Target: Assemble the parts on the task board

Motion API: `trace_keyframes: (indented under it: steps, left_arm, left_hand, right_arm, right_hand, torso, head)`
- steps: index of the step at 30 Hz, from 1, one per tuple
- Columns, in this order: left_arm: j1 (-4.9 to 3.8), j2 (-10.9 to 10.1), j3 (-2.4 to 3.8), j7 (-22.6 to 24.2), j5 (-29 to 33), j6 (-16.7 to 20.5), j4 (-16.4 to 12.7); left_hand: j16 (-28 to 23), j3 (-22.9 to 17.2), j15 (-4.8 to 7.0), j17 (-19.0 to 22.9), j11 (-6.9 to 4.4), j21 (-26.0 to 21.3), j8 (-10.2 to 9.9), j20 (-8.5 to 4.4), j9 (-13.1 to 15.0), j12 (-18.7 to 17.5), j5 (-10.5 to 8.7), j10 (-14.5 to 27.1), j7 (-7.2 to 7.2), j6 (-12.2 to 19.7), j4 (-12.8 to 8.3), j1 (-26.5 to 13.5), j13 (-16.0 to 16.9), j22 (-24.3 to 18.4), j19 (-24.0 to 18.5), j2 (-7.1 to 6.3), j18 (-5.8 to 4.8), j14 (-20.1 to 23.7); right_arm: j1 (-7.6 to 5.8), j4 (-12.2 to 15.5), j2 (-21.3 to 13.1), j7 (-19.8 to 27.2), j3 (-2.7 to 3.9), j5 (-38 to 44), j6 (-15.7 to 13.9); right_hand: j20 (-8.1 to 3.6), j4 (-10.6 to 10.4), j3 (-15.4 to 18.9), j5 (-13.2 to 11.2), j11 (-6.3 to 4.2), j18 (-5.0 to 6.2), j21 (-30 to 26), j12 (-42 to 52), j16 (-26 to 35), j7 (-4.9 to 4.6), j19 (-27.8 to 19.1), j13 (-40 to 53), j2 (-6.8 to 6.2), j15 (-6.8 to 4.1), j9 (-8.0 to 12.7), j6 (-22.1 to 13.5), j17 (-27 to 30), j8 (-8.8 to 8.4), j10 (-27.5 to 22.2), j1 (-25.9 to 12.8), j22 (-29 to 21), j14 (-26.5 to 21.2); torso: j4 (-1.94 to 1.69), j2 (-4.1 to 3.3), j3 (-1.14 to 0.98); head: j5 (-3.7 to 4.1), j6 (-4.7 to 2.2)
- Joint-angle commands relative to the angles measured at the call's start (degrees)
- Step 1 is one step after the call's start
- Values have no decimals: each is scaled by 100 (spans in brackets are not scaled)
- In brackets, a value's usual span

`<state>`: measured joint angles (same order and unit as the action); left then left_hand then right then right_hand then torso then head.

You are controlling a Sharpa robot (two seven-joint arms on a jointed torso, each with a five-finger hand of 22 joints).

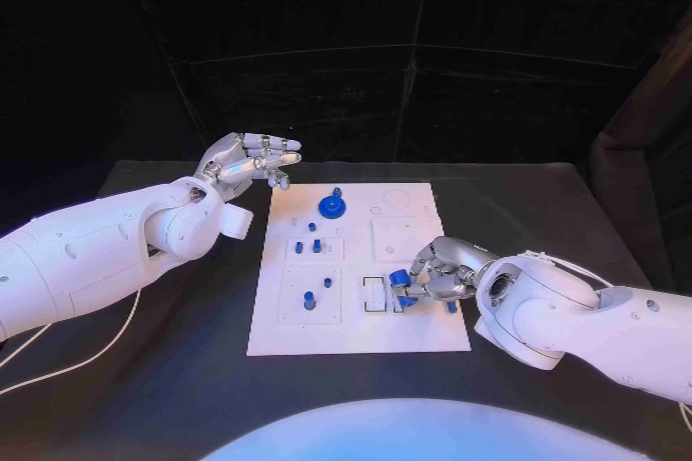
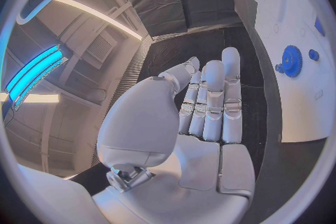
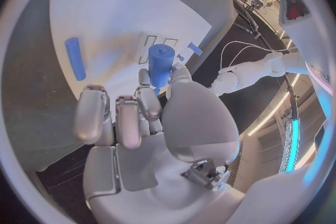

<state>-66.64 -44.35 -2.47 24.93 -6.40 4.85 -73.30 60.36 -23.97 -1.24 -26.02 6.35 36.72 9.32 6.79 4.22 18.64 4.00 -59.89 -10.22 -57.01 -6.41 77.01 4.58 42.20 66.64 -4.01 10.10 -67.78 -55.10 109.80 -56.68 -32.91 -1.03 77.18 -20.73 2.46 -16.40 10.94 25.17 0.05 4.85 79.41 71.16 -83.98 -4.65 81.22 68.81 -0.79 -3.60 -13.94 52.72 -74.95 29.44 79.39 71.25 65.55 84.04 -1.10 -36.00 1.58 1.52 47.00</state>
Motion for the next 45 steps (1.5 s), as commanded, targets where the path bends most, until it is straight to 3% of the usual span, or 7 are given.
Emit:
trace_keyframes:
  steps: [1, 18, 22, 26, 28, 32, 45]
  left_arm:
    - [-9, 3, 4, 25, 20, -68, -12]
    - [-9, 19, 4, 33, 20, -84, -22]
    - [-10, 16, 4, 34, 20, -86, -24]
    - [-10, 7, 4, 36, 20, -83, -24]
    - [-10, 4, 4, 36, 20, -83, -24]
    - [-10, 3, 4, 37, 20, -84, -24]
    - [-10, -4, 4, 34, 20, -81, -22]
  left_hand:
    - [-35, 30, -2, 6, -9, -37, 38, 9, -8, 25, 17, 40, -23, -4, -3, -6, -8, -7, -44, 28, 38, 45]
    - [-35, 30, -2, 6, -9, -37, 38, 9, -8, 25, 17, 40, -23, -4, -3, -6, -8, -7, -44, 28, 38, 45]
    - [-35, 30, -2, 6, -9, -37, 38, 9, -8, 25, 17, 40, -23, -4, -3, -6, -8, -7, -44, 28, 38, 45]
    - [-35, 30, -2, 6, -9, -37, 38, 9, -8, 25, 17, 40, -23, -4, -3, -6, -8, -7, -44, 28, 38, 45]
    - [-35, 30, -2, 6, -9, -37, 38, 9, -8, 25, 17, 40, -23, -4, -3, -6, -8, -7, -44, 28, 38, 45]
    - [-35, 31, -2, 7, -9, -38, 39, 9, -8, 27, 18, 42, -23, -3, -4, -6, -9, -8, -45, 28, 38, 45]
    - [-35, 33, 0, 15, -10, -43, 44, 9, -9, 36, 23, 47, -22, 0, -8, -6, -11, -11, -46, 28, 40, 47]
  right_arm:
    - [-9, -48, 127, 74, 3, -309, 70]
    - [-18, -462, 641, -286, 5, -464, 351]
    - [-20, -510, 706, -296, 5, -414, 301]
    - [-21, -526, 728, -263, 5, -389, 216]
    - [-22, -527, 728, -248, 5, -349, 175]
    - [-22, -504, 716, -226, 5, -312, 176]
    - [-20, -295, 594, -96, 4, -166, 314]
  right_hand:
    - [-19, -3, 23, 36, -15, -39, 22, -46, -28, 24, 34, -44, 38, -43, -9, 27, -48, 15, -40, 23, 8, 350]
    - [-33, -20, 195, -299, -30, -41, 25, -298, 7, 44, 30, -243, 108, -57, -188, 16, 17, 57, -109, -149, 22, 330]
    - [-36, -17, 332, -1030, -31, -39, 12, -513, 39, 47, 18, -430, 100, -58, -281, -19, 72, 64, -192, -320, 5, 316]
    - [-9, -61, 290, -2132, 22, -31, -28, -1080, 86, 4, -20, -953, -316, -28, -354, -168, 131, 6, -471, -843, -53, 297]
    - [8, -70, 86, -2230, 39, -24, -46, -1363, 89, -29, -38, -1208, -768, -4, -382, -244, 109, -31, -607, -1197, -78, 298]
    - [12, -76, 67, -2226, 44, -22, -55, -1499, 104, -35, -45, -1329, -1003, 1, -402, -266, 124, -44, -660, -1394, -87, 291]
    - [-19, -43, -257, -2096, -41, -58, 48, -1228, 54, 72, 44, -1053, -396, -55, -530, 70, -17, 111, -384, -1263, 135, 327]
  torso:
    - [9, -1, 0]
    - [3, 2, 1]
    - [3, 0, 0]
    - [10, 2, 3]
    - [16, 2, 2]
    - [21, 3, -2]
    - [16, -1, -9]
  head:
    - [-8, 5]
    - [-60, 8]
    - [-76, 9]
    - [-96, 15]
    - [-103, 12]
    - [-106, 12]
    - [-97, 8]
